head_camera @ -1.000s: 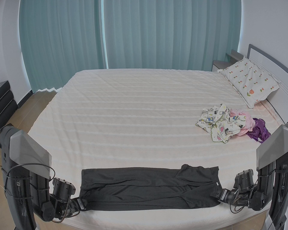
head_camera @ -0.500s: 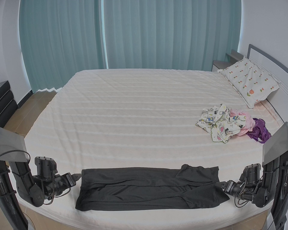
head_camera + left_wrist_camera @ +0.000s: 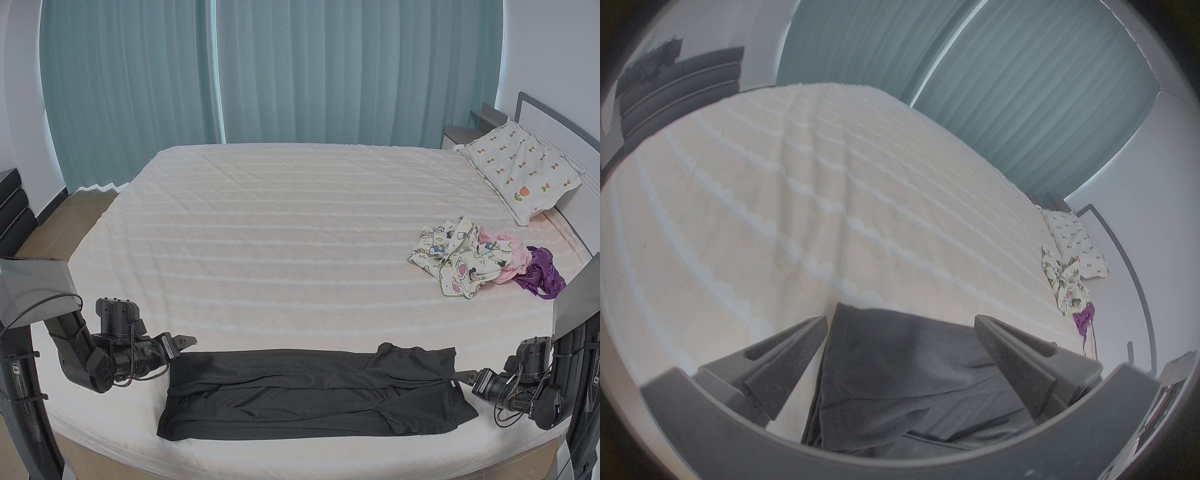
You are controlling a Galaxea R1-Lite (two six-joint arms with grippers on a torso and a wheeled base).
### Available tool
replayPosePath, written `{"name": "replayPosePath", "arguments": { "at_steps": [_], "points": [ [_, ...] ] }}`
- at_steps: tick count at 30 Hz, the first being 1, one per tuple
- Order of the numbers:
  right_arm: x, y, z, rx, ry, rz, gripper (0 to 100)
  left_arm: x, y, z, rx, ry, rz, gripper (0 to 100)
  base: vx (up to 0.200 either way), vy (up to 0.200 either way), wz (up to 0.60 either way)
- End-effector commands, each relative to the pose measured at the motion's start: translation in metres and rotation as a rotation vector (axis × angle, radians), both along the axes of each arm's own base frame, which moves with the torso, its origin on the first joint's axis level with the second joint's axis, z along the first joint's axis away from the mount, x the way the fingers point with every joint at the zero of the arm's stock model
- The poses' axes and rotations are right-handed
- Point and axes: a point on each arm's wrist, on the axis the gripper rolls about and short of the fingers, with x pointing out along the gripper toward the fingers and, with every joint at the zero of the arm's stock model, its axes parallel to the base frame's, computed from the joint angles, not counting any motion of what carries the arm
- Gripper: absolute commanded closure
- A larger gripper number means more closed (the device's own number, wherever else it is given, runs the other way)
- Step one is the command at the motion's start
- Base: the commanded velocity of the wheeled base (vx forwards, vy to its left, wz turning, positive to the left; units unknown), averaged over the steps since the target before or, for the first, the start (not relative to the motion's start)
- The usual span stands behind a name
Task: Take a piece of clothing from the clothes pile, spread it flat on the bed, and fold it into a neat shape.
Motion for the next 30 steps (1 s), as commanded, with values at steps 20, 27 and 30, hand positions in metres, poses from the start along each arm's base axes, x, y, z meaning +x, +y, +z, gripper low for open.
{"name": "replayPosePath", "arguments": {
  "at_steps": [20, 27, 30],
  "points": [
    [-0.004, 0.007, -0.010, 0.005, 0.050, 0.034, 0, 0.007, -0.003, -0.042, -0.003, 0.010, -0.010, 100, 0.000, 0.000, 0.00],
    [-0.005, 0.007, -0.010, 0.004, 0.054, 0.035, 0, 0.008, -0.002, -0.045, 0.016, 0.019, 0.050, 100, 0.000, 0.000, 0.00],
    [-0.004, 0.007, -0.010, 0.004, 0.049, 0.033, 0, 0.010, -0.001, -0.044, 0.003, 0.017, 0.085, 100, 0.000, 0.000, 0.00]
  ]
}}
